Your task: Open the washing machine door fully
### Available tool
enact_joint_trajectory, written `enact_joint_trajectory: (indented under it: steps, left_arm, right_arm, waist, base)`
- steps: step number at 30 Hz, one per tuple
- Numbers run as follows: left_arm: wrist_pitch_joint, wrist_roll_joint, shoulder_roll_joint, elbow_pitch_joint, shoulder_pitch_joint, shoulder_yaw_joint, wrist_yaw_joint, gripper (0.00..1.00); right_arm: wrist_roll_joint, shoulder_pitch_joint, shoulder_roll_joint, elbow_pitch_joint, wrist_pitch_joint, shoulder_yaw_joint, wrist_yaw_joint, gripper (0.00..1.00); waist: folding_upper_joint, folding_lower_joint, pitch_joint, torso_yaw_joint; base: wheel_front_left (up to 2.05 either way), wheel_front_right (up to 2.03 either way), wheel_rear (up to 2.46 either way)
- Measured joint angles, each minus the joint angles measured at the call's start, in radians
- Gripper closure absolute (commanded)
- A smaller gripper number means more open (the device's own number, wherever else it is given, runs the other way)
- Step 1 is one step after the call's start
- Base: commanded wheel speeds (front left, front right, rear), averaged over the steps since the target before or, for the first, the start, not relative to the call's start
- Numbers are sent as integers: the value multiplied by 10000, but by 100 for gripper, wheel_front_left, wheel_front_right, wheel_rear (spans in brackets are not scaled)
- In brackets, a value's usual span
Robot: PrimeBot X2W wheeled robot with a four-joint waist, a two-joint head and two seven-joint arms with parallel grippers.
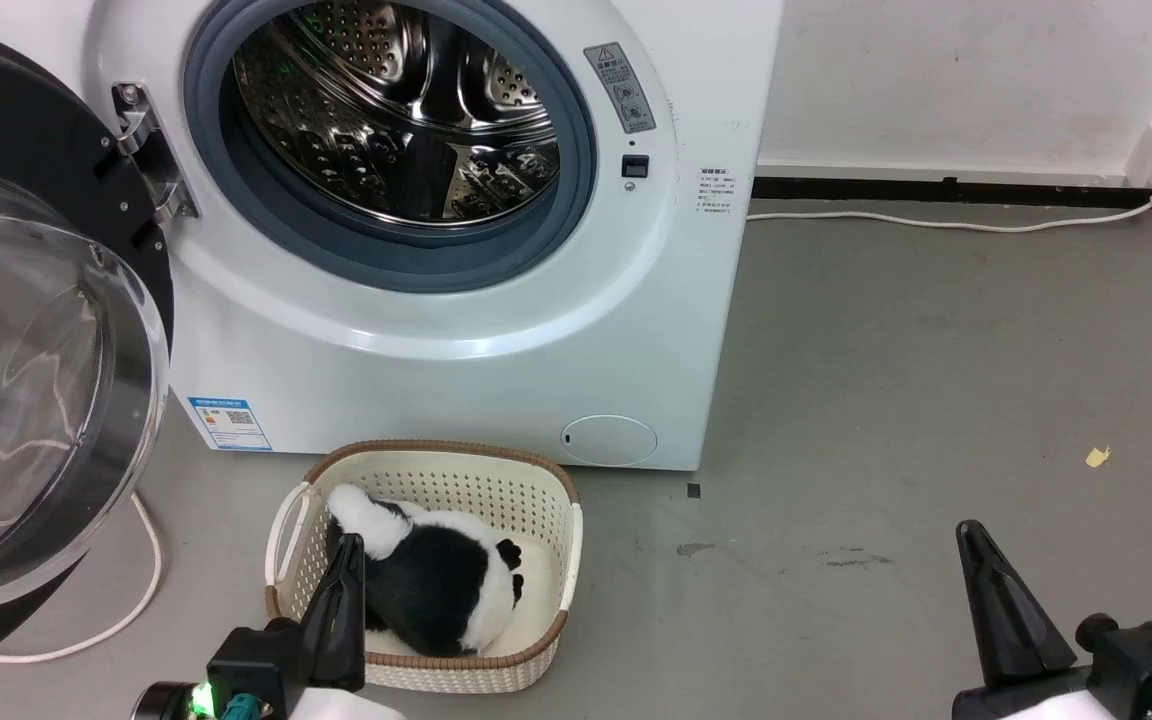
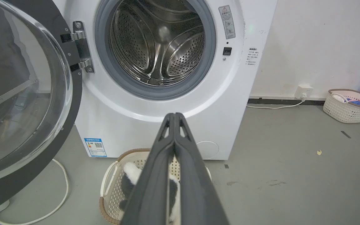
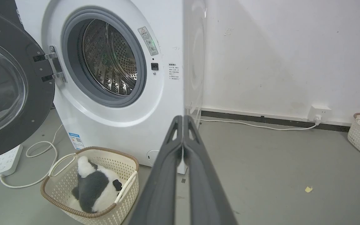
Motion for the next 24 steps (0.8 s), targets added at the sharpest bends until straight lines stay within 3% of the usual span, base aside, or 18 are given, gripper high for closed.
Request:
enact_joint_trajectory:
  steps: [24]
  left_arm:
    - [510,403,-224,-176,-16,349,-161,100]
  right_arm:
    - [-167,-180,0,0,527,113,0,100]
  waist:
    - [0,0,4,0]
  base:
    - [0,0,0]
